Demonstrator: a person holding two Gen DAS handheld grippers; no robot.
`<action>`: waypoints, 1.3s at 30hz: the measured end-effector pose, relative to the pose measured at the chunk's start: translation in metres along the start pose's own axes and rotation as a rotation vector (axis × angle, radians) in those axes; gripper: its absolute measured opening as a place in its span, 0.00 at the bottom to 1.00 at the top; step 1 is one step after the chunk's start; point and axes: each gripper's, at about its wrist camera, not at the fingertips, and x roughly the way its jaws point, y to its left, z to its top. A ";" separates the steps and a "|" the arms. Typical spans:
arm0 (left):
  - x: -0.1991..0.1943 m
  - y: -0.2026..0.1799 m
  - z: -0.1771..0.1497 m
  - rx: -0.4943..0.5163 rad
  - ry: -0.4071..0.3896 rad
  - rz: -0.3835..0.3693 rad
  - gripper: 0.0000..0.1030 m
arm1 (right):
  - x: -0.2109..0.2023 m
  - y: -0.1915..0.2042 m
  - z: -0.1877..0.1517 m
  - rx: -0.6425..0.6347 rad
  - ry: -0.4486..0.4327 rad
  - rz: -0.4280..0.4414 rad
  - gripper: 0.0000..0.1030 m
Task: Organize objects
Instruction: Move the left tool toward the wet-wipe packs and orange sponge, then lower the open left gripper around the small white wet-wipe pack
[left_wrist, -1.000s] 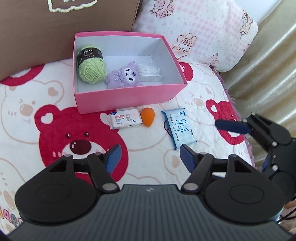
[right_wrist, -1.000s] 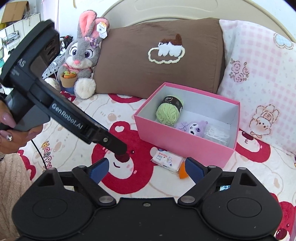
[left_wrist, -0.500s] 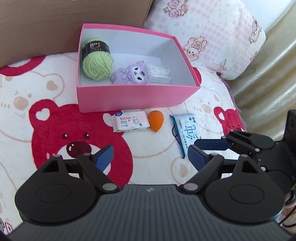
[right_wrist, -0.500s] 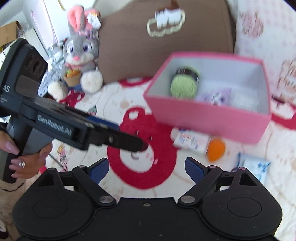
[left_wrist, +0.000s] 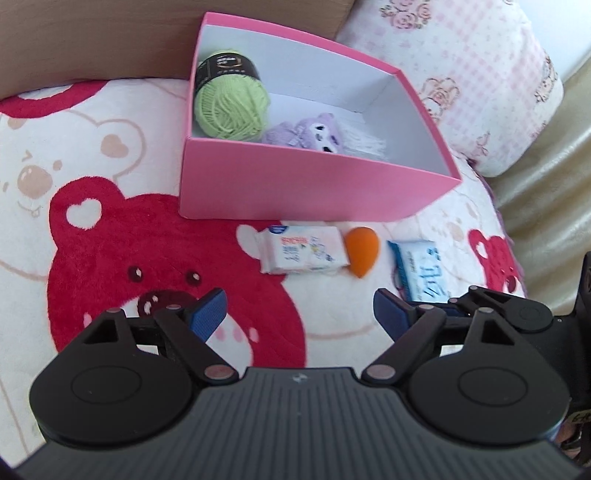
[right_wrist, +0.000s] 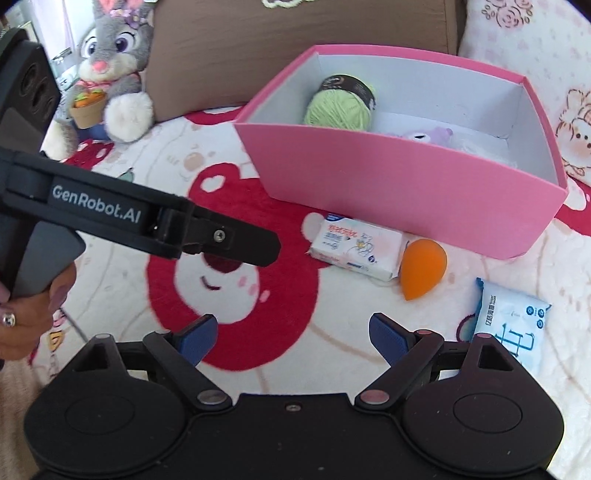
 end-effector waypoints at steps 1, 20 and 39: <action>0.004 0.003 -0.001 -0.002 -0.008 0.009 0.83 | 0.004 0.000 0.000 -0.007 -0.008 -0.012 0.87; 0.064 0.028 -0.008 -0.003 -0.063 -0.008 0.81 | 0.061 -0.014 -0.005 0.055 -0.111 -0.099 0.87; 0.079 0.042 -0.006 -0.071 -0.092 -0.133 0.46 | 0.073 -0.017 -0.003 0.016 -0.156 -0.125 0.84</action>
